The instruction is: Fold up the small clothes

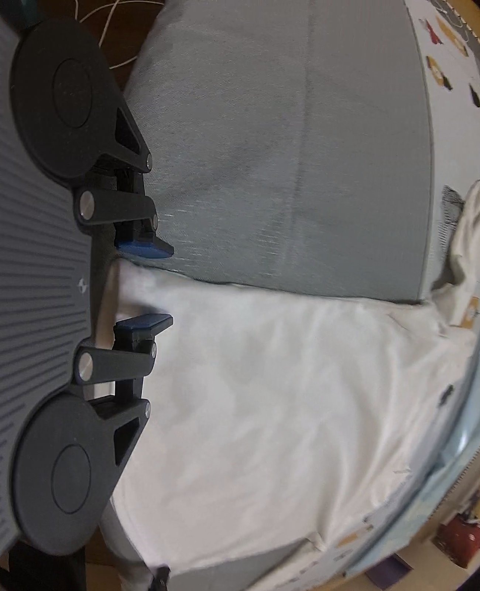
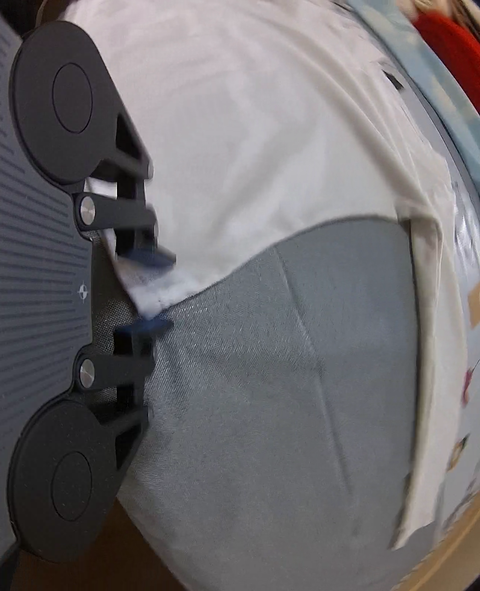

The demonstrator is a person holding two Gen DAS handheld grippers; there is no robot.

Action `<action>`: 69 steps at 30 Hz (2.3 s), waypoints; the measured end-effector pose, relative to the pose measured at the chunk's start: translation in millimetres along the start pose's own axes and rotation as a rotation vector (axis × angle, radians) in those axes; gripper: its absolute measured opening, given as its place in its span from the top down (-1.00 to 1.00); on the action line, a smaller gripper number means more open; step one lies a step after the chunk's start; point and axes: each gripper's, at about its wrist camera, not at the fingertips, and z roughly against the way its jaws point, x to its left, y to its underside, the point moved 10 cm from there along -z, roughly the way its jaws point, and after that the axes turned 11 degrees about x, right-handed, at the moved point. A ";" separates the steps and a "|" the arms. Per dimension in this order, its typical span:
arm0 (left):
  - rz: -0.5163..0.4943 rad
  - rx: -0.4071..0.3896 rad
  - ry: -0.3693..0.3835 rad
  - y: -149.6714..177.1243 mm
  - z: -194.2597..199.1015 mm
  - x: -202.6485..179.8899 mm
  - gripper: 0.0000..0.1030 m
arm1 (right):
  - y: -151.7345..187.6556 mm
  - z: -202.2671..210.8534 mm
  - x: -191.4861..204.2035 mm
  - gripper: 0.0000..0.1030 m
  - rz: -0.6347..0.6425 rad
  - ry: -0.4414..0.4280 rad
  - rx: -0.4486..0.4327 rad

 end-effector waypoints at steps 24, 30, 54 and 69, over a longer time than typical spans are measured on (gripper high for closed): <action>-0.152 0.050 -0.080 23.7 -0.4 -16.1 0.85 | 27.9 19.9 -43.2 0.87 0.000 0.116 0.094; -0.197 -0.099 0.026 7.8 28.2 -44.9 0.75 | 0.0 58.8 -30.4 0.74 0.001 0.127 -0.150; -0.214 -0.193 -0.052 -19.7 45.1 -87.4 0.14 | -44.3 100.0 36.0 0.45 0.139 0.076 -0.260; -0.030 -0.580 -0.139 -82.4 137.6 -104.7 -0.53 | -146.1 188.2 155.3 0.07 0.221 -0.107 -0.606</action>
